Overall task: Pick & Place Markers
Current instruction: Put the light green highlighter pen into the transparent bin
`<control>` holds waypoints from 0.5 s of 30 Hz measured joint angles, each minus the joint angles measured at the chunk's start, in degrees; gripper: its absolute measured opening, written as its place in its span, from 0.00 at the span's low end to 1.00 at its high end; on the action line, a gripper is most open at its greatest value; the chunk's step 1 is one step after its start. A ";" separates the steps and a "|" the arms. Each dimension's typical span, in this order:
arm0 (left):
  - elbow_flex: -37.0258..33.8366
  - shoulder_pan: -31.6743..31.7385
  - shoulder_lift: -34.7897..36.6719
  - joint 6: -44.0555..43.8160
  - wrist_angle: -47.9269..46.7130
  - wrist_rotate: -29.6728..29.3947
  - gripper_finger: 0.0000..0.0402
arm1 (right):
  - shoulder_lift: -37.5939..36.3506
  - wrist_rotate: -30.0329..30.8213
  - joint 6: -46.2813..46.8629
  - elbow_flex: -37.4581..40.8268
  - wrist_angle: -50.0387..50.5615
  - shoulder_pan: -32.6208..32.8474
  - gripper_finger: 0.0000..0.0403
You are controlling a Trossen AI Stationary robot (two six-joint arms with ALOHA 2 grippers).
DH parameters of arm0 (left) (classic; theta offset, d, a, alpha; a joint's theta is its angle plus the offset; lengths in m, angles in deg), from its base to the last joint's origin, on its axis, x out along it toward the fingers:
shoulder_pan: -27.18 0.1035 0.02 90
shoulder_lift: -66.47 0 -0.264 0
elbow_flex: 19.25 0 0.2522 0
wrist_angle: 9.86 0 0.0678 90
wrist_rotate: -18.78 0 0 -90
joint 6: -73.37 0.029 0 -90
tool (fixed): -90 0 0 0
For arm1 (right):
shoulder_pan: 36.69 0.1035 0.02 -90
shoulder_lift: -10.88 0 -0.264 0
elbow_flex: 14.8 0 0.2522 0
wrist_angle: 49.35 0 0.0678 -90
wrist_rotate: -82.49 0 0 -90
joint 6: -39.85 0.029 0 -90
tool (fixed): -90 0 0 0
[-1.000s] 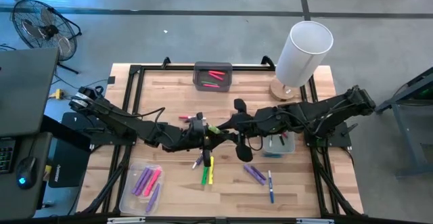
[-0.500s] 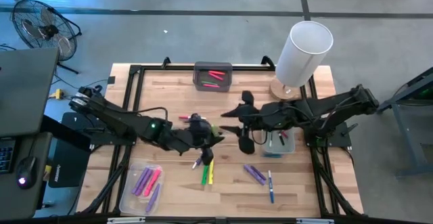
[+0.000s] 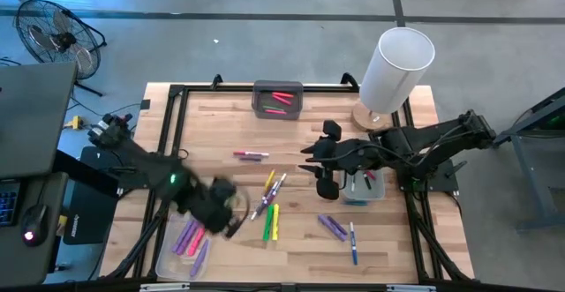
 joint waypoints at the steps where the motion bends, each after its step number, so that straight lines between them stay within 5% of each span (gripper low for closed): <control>1: -1.88 -1.71 -0.08 -3.90 1.22 0.25 0.16 | 0.00 -0.16 0.33 0.00 0.80 0.00 0.43; 8: -17.97 -14.73 2.00 -36.35 8.79 3.50 0.16 | 0.00 -0.38 0.28 0.00 2.03 0.04 0.43; 15: -28.18 -18.11 2.41 -44.85 21.63 11.36 0.20 | 0.00 0.83 -0.06 -0.01 1.82 0.00 0.43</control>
